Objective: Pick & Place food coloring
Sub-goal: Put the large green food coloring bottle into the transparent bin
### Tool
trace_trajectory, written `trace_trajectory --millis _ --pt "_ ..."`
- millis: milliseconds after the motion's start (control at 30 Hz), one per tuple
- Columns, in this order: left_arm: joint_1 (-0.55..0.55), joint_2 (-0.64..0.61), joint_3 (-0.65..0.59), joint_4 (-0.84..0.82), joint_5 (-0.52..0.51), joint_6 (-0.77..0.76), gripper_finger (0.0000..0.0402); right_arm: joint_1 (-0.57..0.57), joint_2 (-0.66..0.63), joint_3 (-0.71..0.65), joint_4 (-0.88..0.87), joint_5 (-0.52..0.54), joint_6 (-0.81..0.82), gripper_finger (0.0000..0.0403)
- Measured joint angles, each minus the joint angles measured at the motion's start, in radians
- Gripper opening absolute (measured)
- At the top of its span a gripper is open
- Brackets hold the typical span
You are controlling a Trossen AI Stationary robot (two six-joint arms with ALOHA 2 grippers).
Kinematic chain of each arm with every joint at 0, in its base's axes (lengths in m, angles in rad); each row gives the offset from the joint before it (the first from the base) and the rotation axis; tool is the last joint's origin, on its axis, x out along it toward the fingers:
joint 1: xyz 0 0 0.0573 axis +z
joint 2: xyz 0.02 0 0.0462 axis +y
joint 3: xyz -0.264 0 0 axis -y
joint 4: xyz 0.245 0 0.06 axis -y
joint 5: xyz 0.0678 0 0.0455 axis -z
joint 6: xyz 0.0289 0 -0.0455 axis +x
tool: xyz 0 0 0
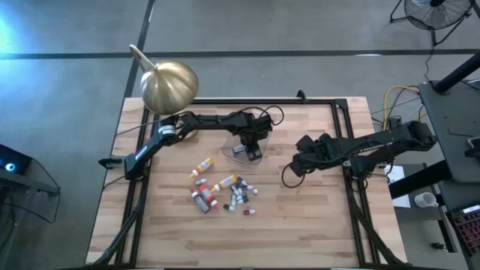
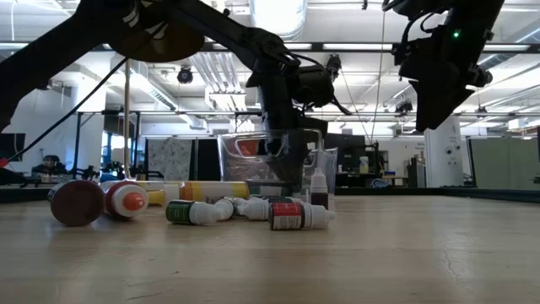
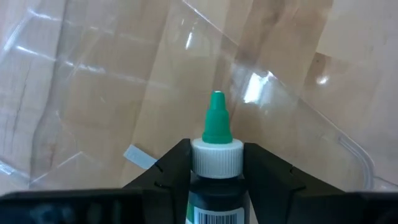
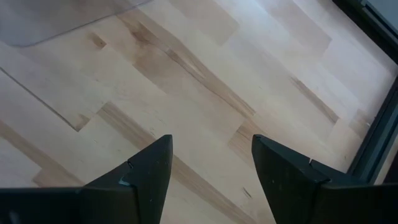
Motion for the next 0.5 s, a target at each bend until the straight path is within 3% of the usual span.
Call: trace_trajectory --millis 133,333,500 --pt "0.0 0.005 0.0 -0.002 -0.004 0.0 0.0085 0.0 0.0 -0.007 0.001 0.0 0.001 0.0214" --pt "-0.001 -0.027 -0.002 0.011 -0.021 -0.022 0.0084 0.0 0.0 -0.016 0.001 0.01 0.023 0.0214" --pt "-0.003 -0.139 -0.006 0.051 -0.062 -0.062 0.0083 0.0 -0.023 -0.018 0.003 0.068 0.055 0.0214"
